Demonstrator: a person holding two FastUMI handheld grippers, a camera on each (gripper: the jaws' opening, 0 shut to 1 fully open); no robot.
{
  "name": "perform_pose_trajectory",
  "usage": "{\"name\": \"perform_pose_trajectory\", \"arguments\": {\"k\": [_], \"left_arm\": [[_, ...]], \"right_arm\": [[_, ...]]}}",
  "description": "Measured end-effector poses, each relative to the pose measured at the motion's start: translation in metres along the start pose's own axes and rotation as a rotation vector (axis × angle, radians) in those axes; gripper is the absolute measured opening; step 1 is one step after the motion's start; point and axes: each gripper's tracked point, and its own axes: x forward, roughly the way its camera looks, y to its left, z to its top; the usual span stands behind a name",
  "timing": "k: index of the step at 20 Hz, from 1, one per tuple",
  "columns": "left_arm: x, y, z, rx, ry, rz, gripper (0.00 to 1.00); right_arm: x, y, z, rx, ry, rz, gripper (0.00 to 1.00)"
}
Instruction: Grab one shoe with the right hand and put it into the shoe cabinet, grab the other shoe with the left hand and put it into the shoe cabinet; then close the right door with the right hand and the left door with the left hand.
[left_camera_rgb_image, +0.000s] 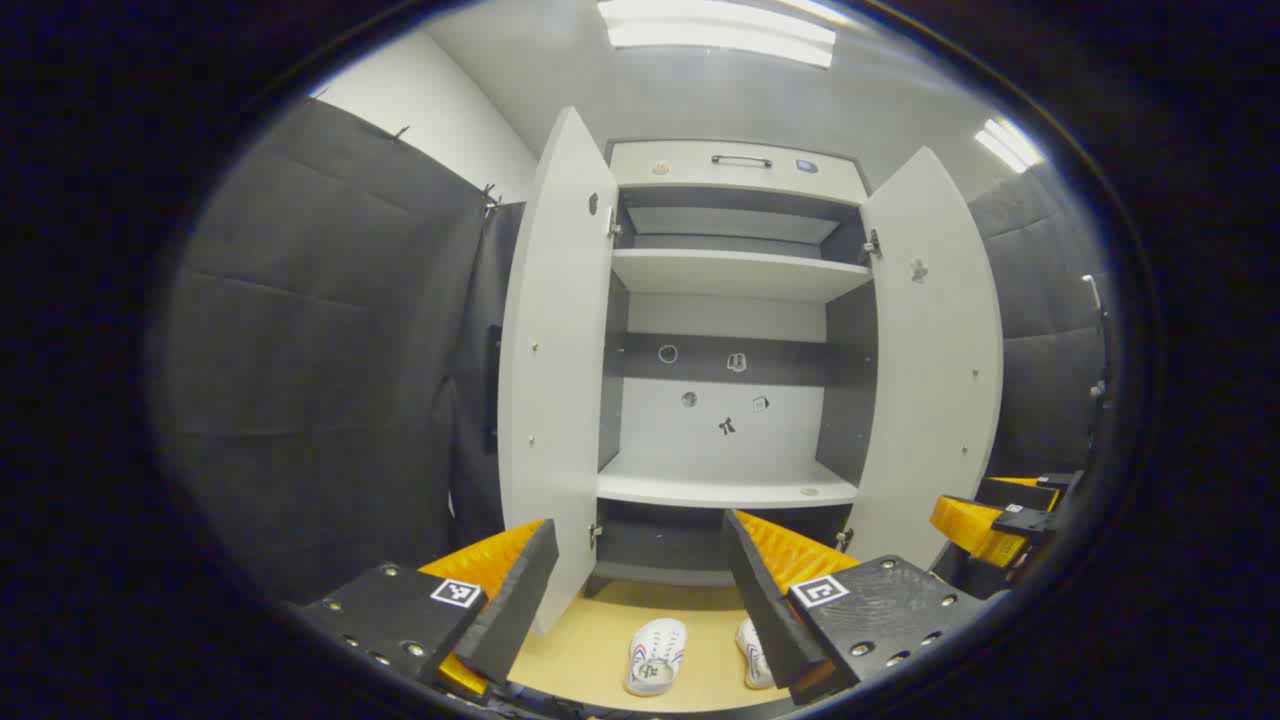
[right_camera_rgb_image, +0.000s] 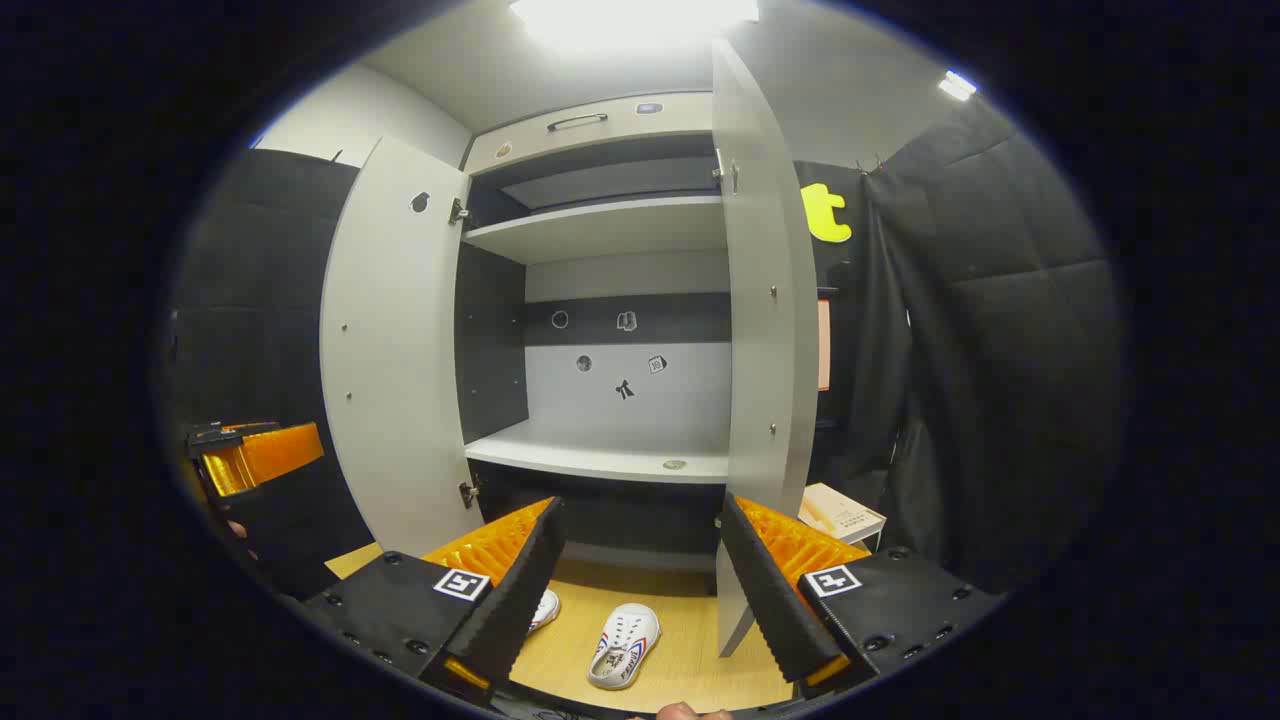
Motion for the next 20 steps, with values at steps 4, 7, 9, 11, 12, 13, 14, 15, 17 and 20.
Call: {"name": "perform_pose_trajectory", "arguments": {"k": [4,7,9,11,12,13,14,15,17,20], "left_arm": [[-0.016,-0.002,-0.011,-0.012,0.03,0.072,0.94],[-0.011,-0.002,-0.012,0.014,0.032,0.07,0.93],[0.0,-0.001,-0.009,0.062,0.025,0.064,0.95],[0.012,-0.011,-0.008,0.048,0.026,0.01,0.94],[0.016,-0.016,-0.011,0.025,0.033,-0.027,0.95],[0.022,-0.018,-0.012,0.009,0.035,-0.066,0.94],[0.026,-0.016,-0.012,0.014,0.035,-0.085,0.94],[0.032,-0.01,-0.013,0.035,0.041,-0.104,0.94],[0.041,0.002,-0.013,0.077,0.037,-0.132,0.94],[0.053,0.01,-0.017,0.098,0.028,-0.198,0.94]], "right_arm": [[-0.002,-0.006,-0.003,-0.023,-0.005,0.043,0.94],[-0.008,-0.005,-0.017,-0.021,0.018,0.04,0.94],[-0.008,-0.002,-0.028,-0.028,0.044,0.035,0.99],[-0.003,-0.004,-0.032,-0.041,0.062,0.007,0.99],[0.001,-0.004,-0.03,-0.034,0.064,-0.006,0.99],[0.006,-0.004,-0.031,-0.023,0.059,-0.026,0.99],[0.009,-0.004,-0.029,-0.015,0.054,-0.05,0.99],[0.013,-0.003,-0.031,-0.012,0.054,-0.085,0.99],[0.019,0.002,-0.035,-0.008,0.066,-0.14,0.99],[0.028,0.013,-0.042,0.025,0.096,-0.197,0.95]]}}
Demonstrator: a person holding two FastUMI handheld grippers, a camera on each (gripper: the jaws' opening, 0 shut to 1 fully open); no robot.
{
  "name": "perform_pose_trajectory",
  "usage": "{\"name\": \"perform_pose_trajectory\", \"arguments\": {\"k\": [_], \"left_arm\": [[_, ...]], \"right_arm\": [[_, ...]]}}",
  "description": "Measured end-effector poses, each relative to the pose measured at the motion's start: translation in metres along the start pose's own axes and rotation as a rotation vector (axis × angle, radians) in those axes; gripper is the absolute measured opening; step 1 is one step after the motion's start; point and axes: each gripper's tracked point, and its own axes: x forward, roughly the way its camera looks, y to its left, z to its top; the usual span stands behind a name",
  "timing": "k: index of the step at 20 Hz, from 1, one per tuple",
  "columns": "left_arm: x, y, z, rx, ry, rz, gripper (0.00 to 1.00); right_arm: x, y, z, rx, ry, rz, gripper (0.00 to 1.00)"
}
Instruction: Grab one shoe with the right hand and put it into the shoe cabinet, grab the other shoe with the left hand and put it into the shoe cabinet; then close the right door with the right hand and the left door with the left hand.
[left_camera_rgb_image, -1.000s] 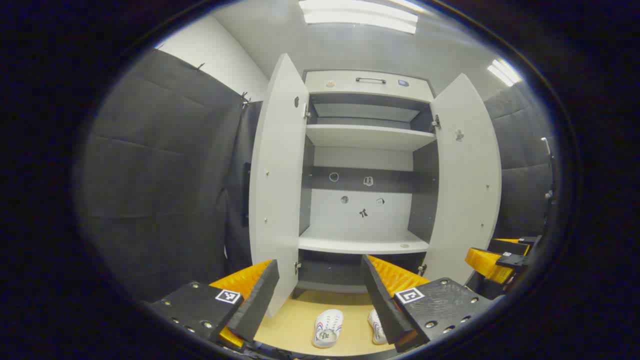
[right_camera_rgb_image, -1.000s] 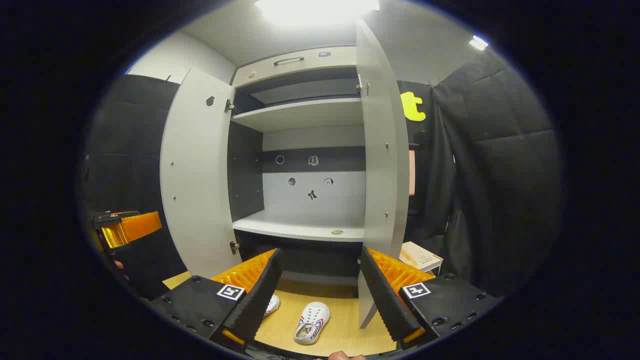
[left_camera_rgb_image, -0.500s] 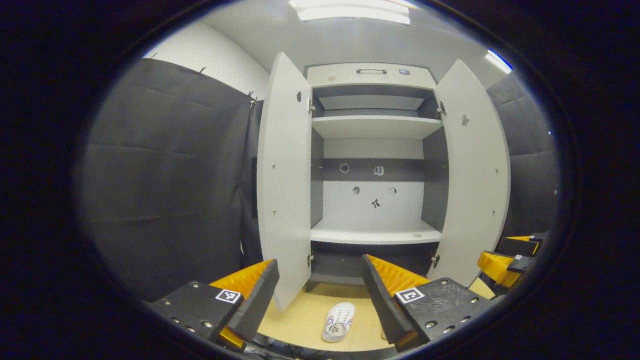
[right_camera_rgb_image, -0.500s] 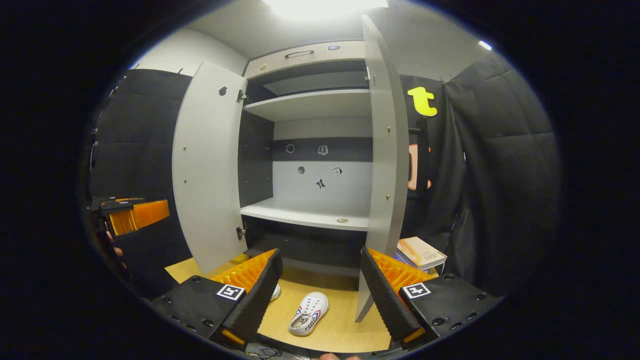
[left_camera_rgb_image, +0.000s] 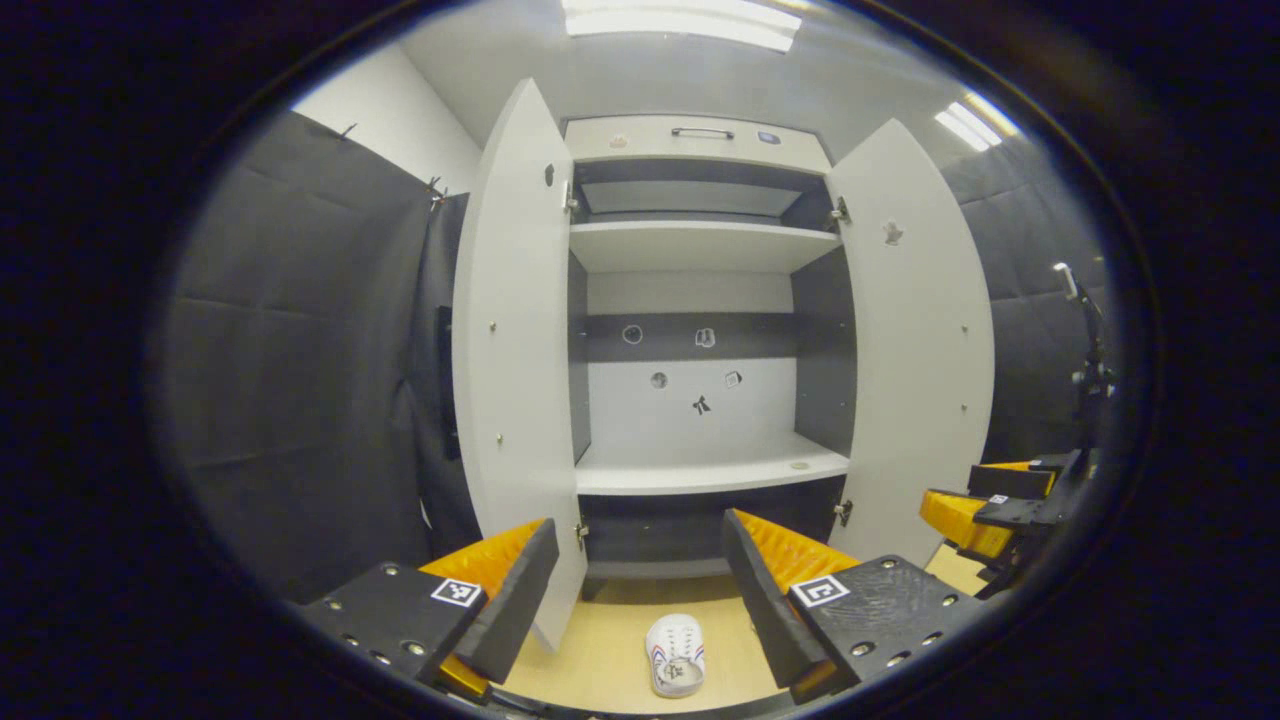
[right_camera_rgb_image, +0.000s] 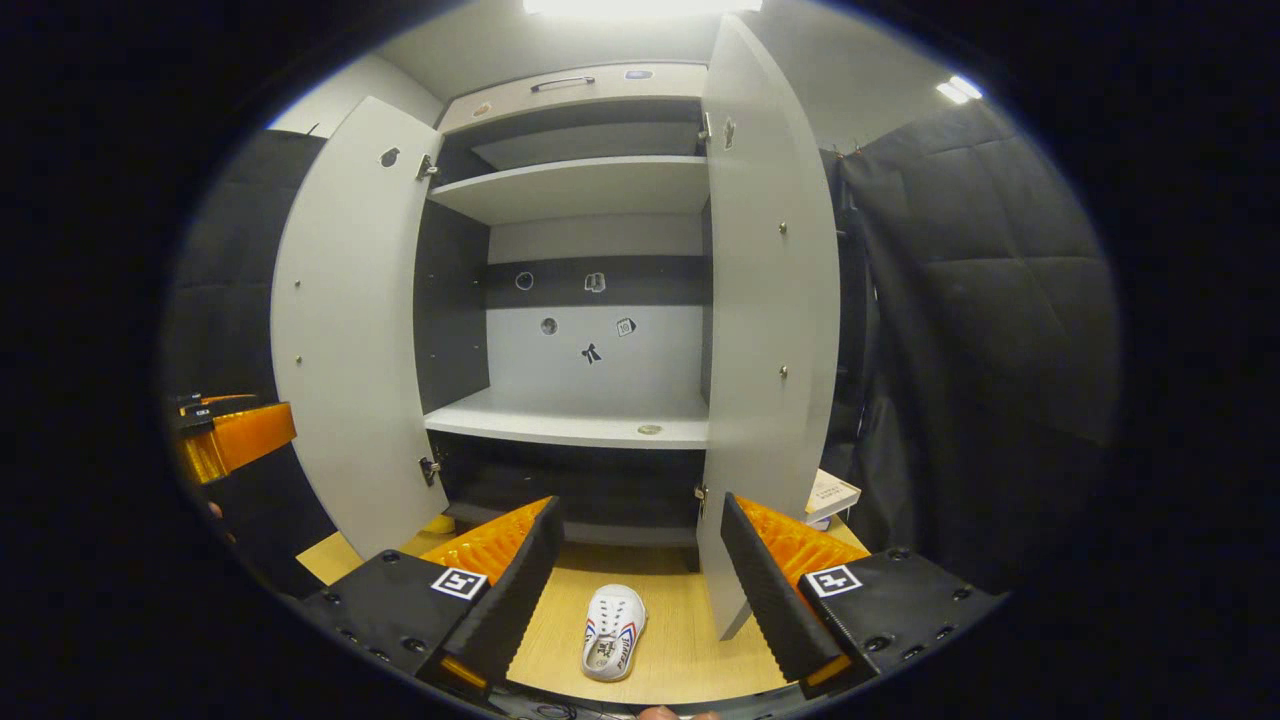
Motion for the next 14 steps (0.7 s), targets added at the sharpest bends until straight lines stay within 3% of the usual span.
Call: {"name": "perform_pose_trajectory", "arguments": {"k": [1,5,7,8,9,10,11,14], "left_arm": [[0.003,0.001,-0.005,0.001,0.004,-0.026,0.94],[0.015,-0.009,-0.027,-0.05,0.043,-0.179,0.94],[0.02,-0.009,-0.034,-0.033,0.042,-0.234,0.95],[0.021,-0.01,-0.038,-0.021,0.041,-0.261,0.95],[0.021,-0.012,-0.041,-0.012,0.035,-0.292,0.95],[0.02,-0.013,-0.044,-0.002,0.027,-0.318,0.95],[0.019,-0.012,-0.049,0.005,0.025,-0.333,0.95],[0.012,-0.01,-0.068,-0.073,0.07,-0.363,0.95]], "right_arm": [[0.002,0.004,-0.003,0.004,0.013,-0.021,0.99],[0.003,0.023,-0.01,0.036,0.037,-0.08,0.99],[0.006,0.034,-0.013,0.066,0.047,-0.08,1.0],[0.007,0.035,-0.014,0.07,0.052,-0.088,0.95],[0.008,0.036,-0.015,0.063,0.059,-0.1,0.99],[0.01,0.036,-0.017,0.046,0.073,-0.112,0.95],[0.011,0.037,-0.02,0.026,0.097,-0.119,0.99],[0.015,0.05,-0.032,0.033,0.16,-0.086,0.95]]}}
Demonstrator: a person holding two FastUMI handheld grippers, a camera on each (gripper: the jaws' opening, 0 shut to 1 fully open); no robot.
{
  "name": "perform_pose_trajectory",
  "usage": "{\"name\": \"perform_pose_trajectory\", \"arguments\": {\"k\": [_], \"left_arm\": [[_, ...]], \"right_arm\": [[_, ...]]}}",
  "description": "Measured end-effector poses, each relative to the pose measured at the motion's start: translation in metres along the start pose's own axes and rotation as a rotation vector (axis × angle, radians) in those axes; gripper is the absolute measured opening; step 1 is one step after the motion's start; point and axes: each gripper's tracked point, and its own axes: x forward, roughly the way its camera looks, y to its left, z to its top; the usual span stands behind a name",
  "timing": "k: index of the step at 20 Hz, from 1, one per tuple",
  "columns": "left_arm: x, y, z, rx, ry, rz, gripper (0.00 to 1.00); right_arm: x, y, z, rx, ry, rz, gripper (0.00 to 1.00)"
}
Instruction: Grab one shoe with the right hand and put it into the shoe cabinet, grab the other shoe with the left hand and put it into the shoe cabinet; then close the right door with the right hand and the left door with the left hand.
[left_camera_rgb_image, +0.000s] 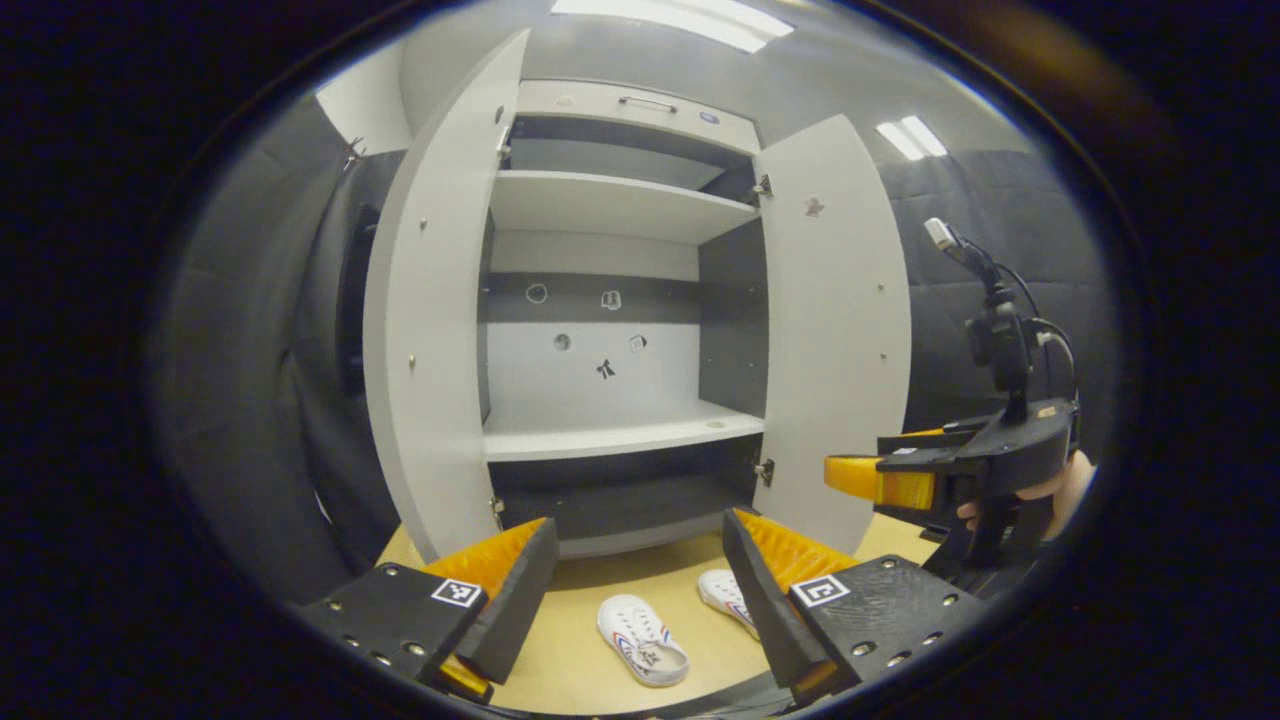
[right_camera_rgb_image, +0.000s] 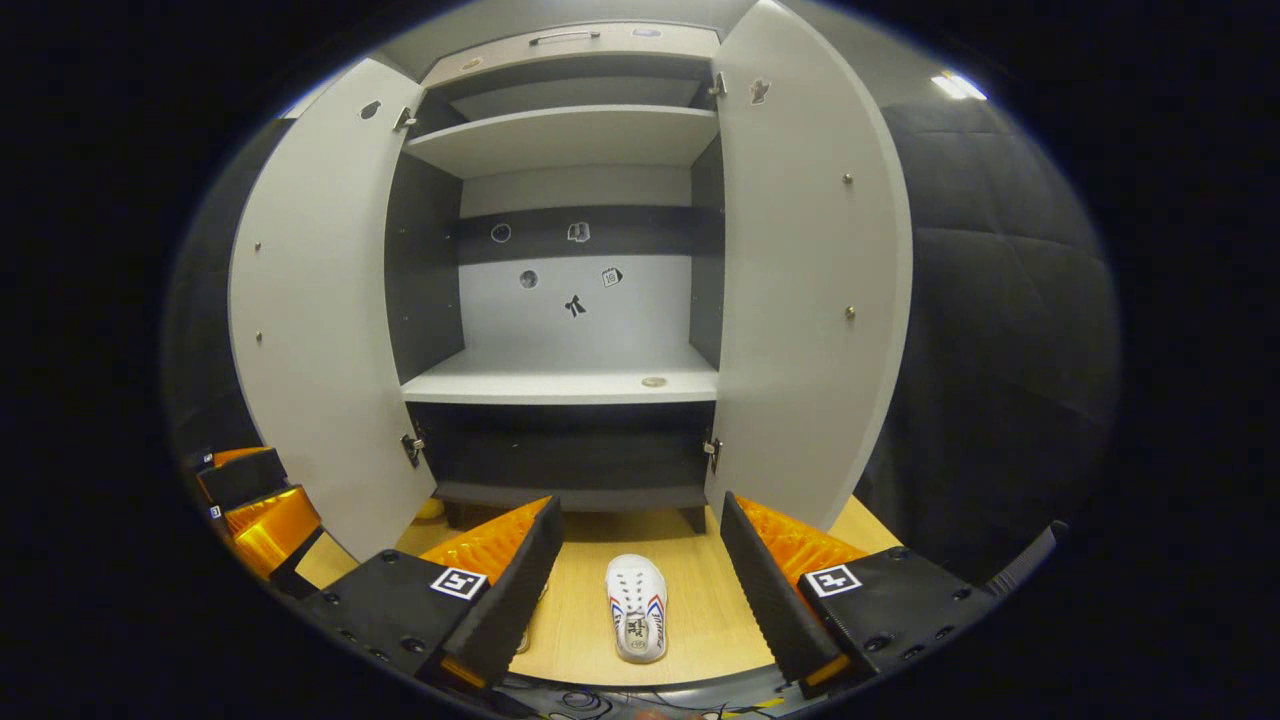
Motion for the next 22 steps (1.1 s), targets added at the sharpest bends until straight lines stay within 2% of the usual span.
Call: {"name": "perform_pose_trajectory", "arguments": {"k": [1,2,3,4,7,8,9,12,14,17,20,22], "left_arm": [[-0.002,0.002,-0.004,-0.041,0.01,-0.012,0.94],[-0.004,0.003,-0.008,-0.068,0.02,-0.025,0.94],[-0.007,0.003,-0.011,-0.078,0.027,-0.036,0.97],[-0.008,0.006,-0.011,-0.077,0.03,-0.033,0.95],[-0.003,0.019,-0.022,-0.082,0.069,0.005,0.93],[0.001,0.022,-0.022,-0.082,0.078,0.023,0.96],[0.004,0.026,-0.018,-0.081,0.073,0.053,0.94],[0.019,0.027,0.0,-0.118,0.043,0.126,0.98],[0.029,0.026,0.004,-0.138,0.041,0.174,0.93],[0.042,0.021,0.0,-0.135,0.06,0.23,0.93],[0.049,0.014,-0.006,-0.125,0.084,0.25,0.95],[0.051,0.011,-0.012,-0.112,0.106,0.265,0.93]], "right_arm": [[0.002,0.006,-0.006,0.004,0.021,0.02,0.99],[0.005,0.012,-0.01,0.004,0.038,0.036,0.99],[0.01,0.016,-0.015,-0.003,0.05,0.047,0.99],[0.016,0.019,-0.02,-0.011,0.067,0.058,1.0],[0.041,0.027,-0.048,-0.006,0.158,0.104,1.0],[0.05,0.028,-0.057,0.005,0.194,0.118,1.0],[0.062,0.03,-0.068,0.014,0.227,0.132,1.0],[0.092,0.039,-0.106,-0.011,0.343,0.206,0.98],[0.111,0.047,-0.128,-0.03,0.401,0.259,0.98],[0.132,0.053,-0.164,-0.018,0.5,0.318,0.98],[0.149,0.048,-0.195,-0.002,0.599,0.326,0.98],[0.158,0.043,-0.212,0.005,0.643,0.32,0.99]]}}
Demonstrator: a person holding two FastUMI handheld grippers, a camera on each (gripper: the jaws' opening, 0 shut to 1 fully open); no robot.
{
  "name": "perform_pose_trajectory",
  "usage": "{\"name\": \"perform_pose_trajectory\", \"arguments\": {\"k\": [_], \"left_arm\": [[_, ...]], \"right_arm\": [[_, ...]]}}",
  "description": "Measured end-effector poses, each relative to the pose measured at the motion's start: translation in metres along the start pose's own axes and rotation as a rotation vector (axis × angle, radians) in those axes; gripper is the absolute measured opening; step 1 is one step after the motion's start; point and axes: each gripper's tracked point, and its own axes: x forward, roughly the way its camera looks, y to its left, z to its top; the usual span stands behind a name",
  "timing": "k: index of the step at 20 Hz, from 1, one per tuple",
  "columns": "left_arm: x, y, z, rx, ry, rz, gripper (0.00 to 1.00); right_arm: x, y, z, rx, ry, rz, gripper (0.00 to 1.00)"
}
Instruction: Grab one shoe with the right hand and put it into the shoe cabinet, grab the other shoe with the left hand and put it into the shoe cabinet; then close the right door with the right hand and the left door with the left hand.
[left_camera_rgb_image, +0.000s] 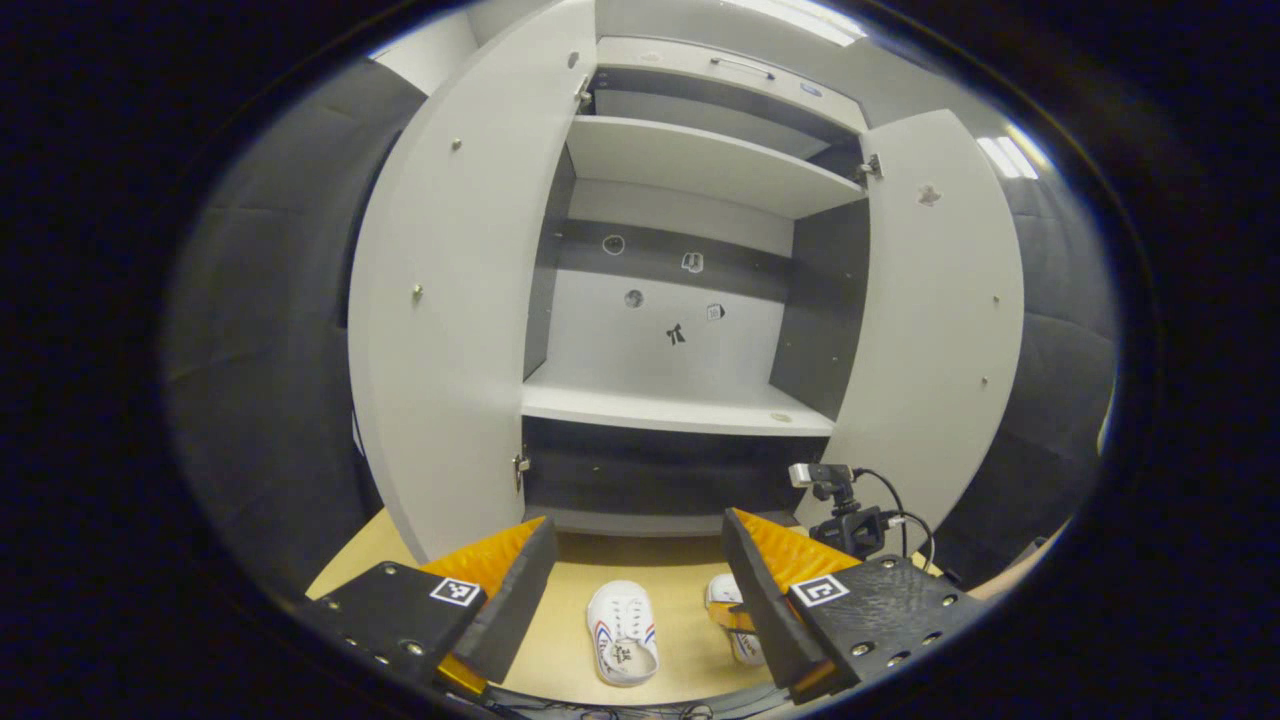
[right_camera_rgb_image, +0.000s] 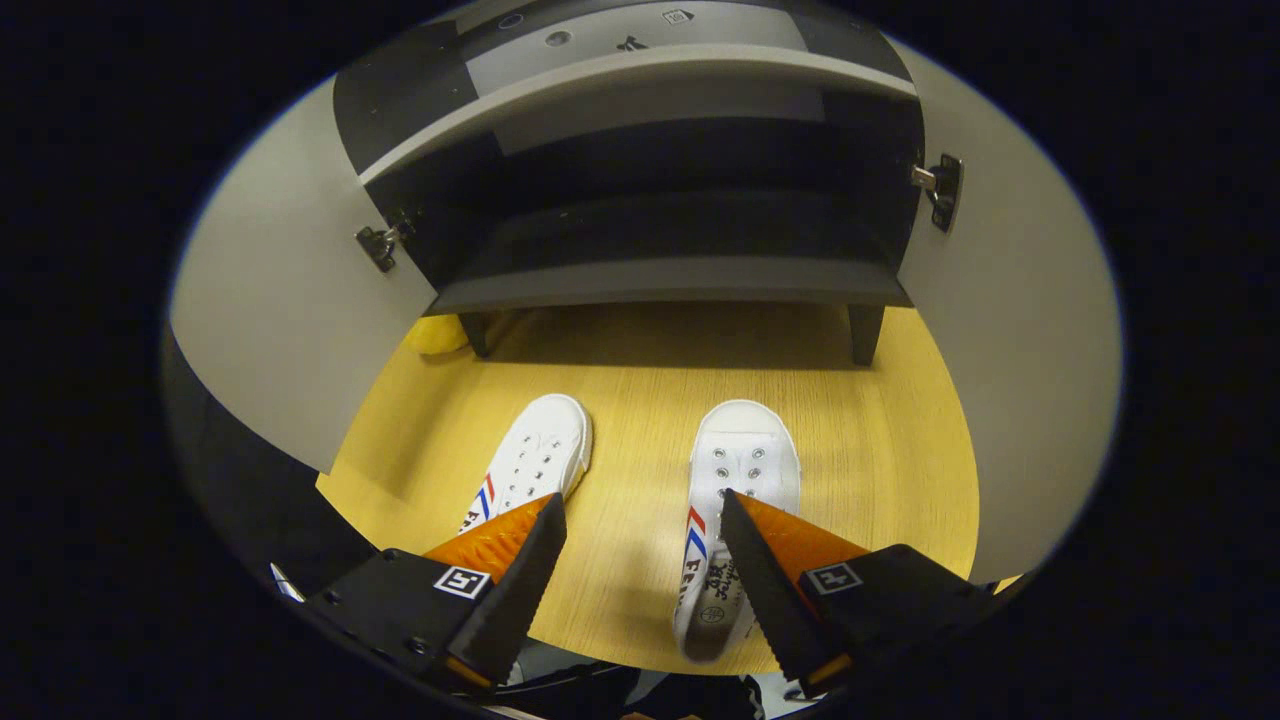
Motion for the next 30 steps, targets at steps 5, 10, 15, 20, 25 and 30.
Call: {"name": "perform_pose_trajectory", "arguments": {"k": [5,10,15,20,25,30], "left_arm": [[0.004,-0.001,-0.005,0.003,0.012,0.052,0.98],[0.003,0.0,-0.007,-0.022,0.016,0.066,0.96],[0.002,0.002,-0.007,-0.011,0.02,0.068,0.94],[0.004,0.004,-0.007,-0.04,0.011,0.068,0.95],[0.001,0.009,-0.004,-0.028,0.001,0.071,0.96],[-0.01,0.015,-0.004,0.005,-0.002,0.071,0.94]], "right_arm": [[0.022,-0.006,-0.024,0.011,0.088,0.002,0.99],[0.035,-0.014,-0.04,0.022,0.132,-0.029,0.98],[0.048,-0.018,-0.047,0.023,0.152,-0.056,0.95],[0.057,-0.023,-0.057,-0.162,0.202,-0.16,0.88],[0.056,-0.041,-0.055,-0.231,0.185,-0.288,0.32],[0.053,-0.043,-0.052,-0.145,0.21,-0.174,0.1]]}}
